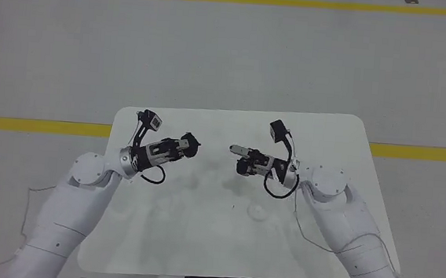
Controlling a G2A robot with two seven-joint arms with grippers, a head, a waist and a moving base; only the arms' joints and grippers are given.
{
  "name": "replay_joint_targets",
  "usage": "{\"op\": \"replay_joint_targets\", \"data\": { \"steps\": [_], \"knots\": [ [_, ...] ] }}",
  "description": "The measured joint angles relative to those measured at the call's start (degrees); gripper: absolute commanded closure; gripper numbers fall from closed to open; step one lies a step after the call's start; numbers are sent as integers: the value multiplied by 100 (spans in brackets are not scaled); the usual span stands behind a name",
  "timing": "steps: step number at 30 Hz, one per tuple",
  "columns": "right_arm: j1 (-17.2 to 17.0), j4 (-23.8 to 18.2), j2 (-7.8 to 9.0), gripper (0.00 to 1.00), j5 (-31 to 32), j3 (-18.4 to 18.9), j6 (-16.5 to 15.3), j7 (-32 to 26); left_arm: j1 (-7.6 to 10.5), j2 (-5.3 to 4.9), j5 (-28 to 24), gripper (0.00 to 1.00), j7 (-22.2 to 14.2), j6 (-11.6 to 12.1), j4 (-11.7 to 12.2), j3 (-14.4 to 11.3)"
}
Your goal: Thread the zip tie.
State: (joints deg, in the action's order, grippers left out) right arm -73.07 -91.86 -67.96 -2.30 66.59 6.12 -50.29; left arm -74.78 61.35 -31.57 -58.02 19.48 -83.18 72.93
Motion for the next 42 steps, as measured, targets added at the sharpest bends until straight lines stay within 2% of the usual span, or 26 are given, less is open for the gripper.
{"op": "replay_joint_targets", "data": {
  "steps": [2,5,8,14,16,20,21,25,29,37,42],
  "knots": [
    [-13,-398,75,0,1008,-23,581,-130,0,0,0,100,0,0,0,0],
    [2,-799,139,0,2215,-197,1019,-153,0,0,0,100,0,0,0,0],
    [-71,-983,163,0,3197,-385,929,-10,0,0,0,100,0,0,0,0],
    [-61,-978,166,0,3045,-396,908,-14,0,0,0,100,0,0,0,0],
    [19,-1030,183,0,3311,-612,773,-92,0,0,0,100,0,0,0,0],
    [501,-1072,138,0,4911,-1259,707,-513,0,0,0,100,0,0,0,0],
    [627,-1021,113,0,5105,-1354,666,-587,0,0,0,100,0,0,0,0],
    [1212,-495,-14,0,5283,-1734,473,-924,0,0,0,100,0,0,0,0],
    [1654,148,-139,0,5000,-2087,163,-1477,0,0,0,100,0,0,0,0],
    [1634,136,-138,0,4992,-2088,149,-1450,0,0,0,100,0,0,0,0],
    [1636,395,-137,0,4748,-2123,-584,-1637,0,0,0,100,0,0,0,0]
  ]
}}
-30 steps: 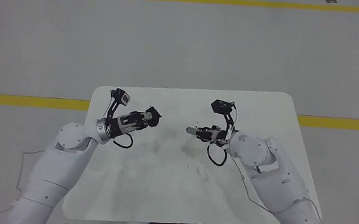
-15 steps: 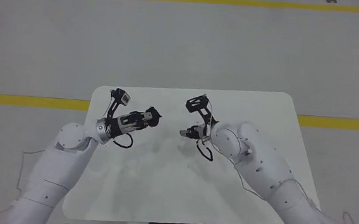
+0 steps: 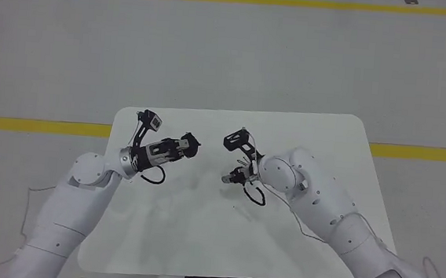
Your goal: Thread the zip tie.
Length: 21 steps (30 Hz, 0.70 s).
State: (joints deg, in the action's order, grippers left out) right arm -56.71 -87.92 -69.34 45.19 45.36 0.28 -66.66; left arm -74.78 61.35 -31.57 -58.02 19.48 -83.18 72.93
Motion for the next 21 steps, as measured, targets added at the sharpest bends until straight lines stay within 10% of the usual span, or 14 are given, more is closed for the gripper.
{"op": "replay_joint_targets", "data": {
  "steps": [21],
  "knots": [
    [333,728,-129,0,27,-335,-781,226,0,0,0,100,0,0,0,0]
  ]
}}
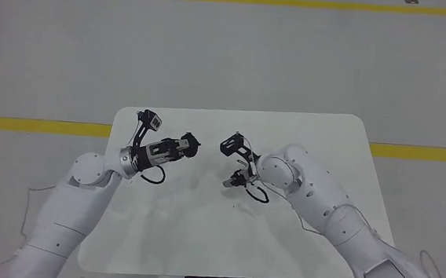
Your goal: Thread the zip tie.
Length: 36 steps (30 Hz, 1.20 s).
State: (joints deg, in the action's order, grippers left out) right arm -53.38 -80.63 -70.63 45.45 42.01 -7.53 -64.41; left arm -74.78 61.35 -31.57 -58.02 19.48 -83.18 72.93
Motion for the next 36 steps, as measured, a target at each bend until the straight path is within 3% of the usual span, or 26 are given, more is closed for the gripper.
{"op": "replay_joint_targets", "data": {
  "steps": [9,15,17,18,23,36],
  "knots": [
    [8,30,-13,0,-58,-30,-90,-13,0,0,0,100,0,0,0,0],
    [-23,239,1,0,-89,96,-229,317,0,0,0,100,0,0,0,0],
    [-10,291,9,51,-39,132,-281,373,0,0,0,100,0,0,0,0],
    [-10,298,12,55,-29,144,-312,402,0,0,0,100,0,0,0,0],
    [-5,314,14,67,73,140,-402,393,0,0,0,100,0,0,0,0],
    [68,642,-52,66,52,81,-454,494,0,0,0,100,0,0,0,0]
  ]
}}
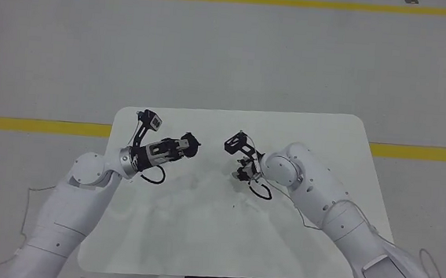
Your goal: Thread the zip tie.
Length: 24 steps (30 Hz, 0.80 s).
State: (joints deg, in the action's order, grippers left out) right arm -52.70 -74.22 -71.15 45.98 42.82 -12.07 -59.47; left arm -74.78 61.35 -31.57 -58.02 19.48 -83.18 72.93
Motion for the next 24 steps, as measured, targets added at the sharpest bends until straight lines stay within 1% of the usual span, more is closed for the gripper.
{"op": "replay_joint_targets", "data": {
  "steps": [4,7,16,20,24],
  "knots": [
    [-6,-29,-9,66,5,-1,15,-6,0,0,0,100,0,0,0,0],
    [-44,-82,4,65,115,36,95,56,0,0,0,100,0,0,0,0],
    [-117,-241,4,64,701,-20,451,88,0,0,0,100,0,0,0,0],
    [-148,-273,-8,64,828,-35,491,134,0,0,0,100,0,0,0,0],
    [-143,-183,-28,65,696,-2,458,76,0,0,0,100,0,0,0,0]
  ]
}}
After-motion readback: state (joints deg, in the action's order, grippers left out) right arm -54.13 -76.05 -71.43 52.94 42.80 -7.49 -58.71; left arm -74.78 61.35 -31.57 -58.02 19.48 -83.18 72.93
